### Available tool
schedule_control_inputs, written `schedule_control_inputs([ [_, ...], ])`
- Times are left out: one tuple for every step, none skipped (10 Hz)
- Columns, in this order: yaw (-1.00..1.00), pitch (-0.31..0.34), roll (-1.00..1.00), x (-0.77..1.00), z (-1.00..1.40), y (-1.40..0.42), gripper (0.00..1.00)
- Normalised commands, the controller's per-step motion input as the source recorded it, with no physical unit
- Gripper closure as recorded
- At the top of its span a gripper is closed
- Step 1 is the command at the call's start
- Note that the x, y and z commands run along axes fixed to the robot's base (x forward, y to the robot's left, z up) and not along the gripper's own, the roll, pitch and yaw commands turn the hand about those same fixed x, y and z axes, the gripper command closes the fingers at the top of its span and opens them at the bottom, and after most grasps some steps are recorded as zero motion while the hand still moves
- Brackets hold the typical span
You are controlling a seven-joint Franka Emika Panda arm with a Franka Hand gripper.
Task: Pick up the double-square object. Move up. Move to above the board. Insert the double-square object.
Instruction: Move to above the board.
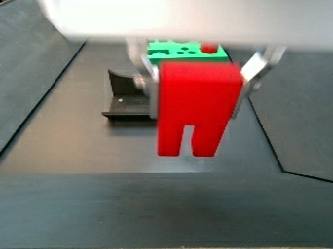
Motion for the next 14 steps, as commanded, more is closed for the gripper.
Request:
schedule_control_inputs([
  [-0.03, 0.006, -0.24, 0.20, 1.00, 0.59, 1.00],
  [-0.04, 0.017, -0.20, 0.14, 0.75, 0.45, 1.00],
  [-0.03, 0.017, -0.16, 0.08, 0.55, 0.40, 1.00],
  [-0.03, 0.022, -0.14, 0.04, 0.36, 0.38, 1.00],
  [-0.04, 0.036, -0.11, 0.03, 0.17, 0.36, 1.00],
  [-0.04, 0.042, -0.09, 0.04, 0.06, 0.36, 1.00],
  [-0.04, 0.045, -0.09, 0.04, 0.05, 0.36, 1.00],
  [-0.04, 0.049, -0.09, 0.03, 0.04, 0.36, 1.00],
  [-0.04, 0.051, -0.10, 0.03, 0.03, 0.35, 1.00],
  [-0.04, 0.053, -0.10, 0.03, 0.03, 0.35, 1.00],
  [-0.04, 0.054, -0.10, 0.03, 0.03, 0.35, 1.00],
  [-0.04, 0.054, -0.10, 0.03, 0.03, 0.35, 1.00],
  [-0.04, 0.054, -0.10, 0.03, 0.03, 0.35, 1.00],
  [-0.04, 0.055, -0.10, 0.02, 0.03, 0.35, 1.00],
])
